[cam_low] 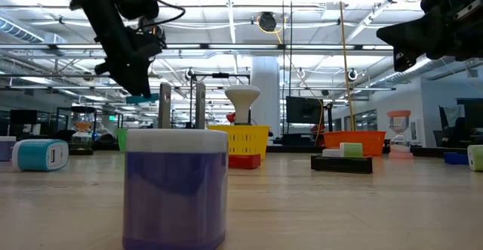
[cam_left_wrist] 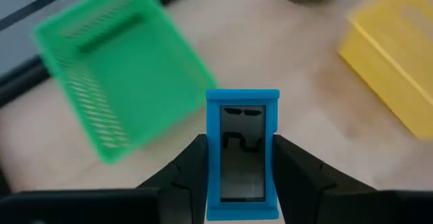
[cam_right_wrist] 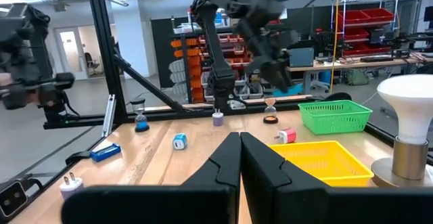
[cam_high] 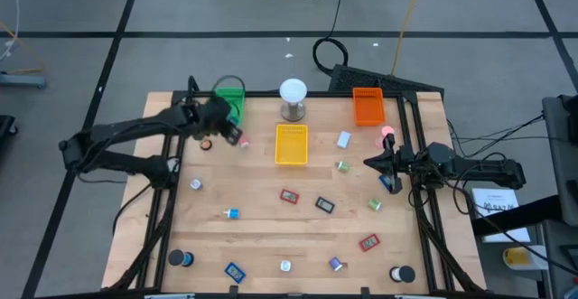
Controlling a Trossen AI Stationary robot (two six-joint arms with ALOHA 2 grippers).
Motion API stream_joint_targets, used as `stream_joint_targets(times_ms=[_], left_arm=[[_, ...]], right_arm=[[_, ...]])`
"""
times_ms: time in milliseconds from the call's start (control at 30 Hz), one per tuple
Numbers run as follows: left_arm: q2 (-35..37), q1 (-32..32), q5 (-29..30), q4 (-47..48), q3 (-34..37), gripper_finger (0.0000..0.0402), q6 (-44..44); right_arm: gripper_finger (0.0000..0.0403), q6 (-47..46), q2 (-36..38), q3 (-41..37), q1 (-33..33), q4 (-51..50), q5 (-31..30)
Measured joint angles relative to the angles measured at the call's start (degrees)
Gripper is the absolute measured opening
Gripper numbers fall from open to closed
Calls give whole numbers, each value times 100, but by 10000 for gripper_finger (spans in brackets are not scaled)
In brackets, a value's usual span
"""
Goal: Pick & Place Office items
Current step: Put the light blue digital clock into the green bin
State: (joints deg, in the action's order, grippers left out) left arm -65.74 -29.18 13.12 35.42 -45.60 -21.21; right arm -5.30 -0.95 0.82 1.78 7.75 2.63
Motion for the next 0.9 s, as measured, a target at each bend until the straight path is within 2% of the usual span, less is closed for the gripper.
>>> stream_joint_targets(times_ms=[200, 433, 567, 900], left_arm=[[-773, -1182, -95, -250, -598, 127, 106], [-2042, -1978, -111, -281, -1354, 127, 157], [-2486, -2140, -115, -254, -1395, 127, 43], [-3007, -2095, -62, -686, -1395, 127, -191]], right_arm=[[4, 0, 0, -2, -1, 109, 8], [4, 0, 0, -2, -1, 105, 16], [4, 0, 0, 0, 0, 105, 18], [4, 2, 0, -2, 0, 105, 20]])
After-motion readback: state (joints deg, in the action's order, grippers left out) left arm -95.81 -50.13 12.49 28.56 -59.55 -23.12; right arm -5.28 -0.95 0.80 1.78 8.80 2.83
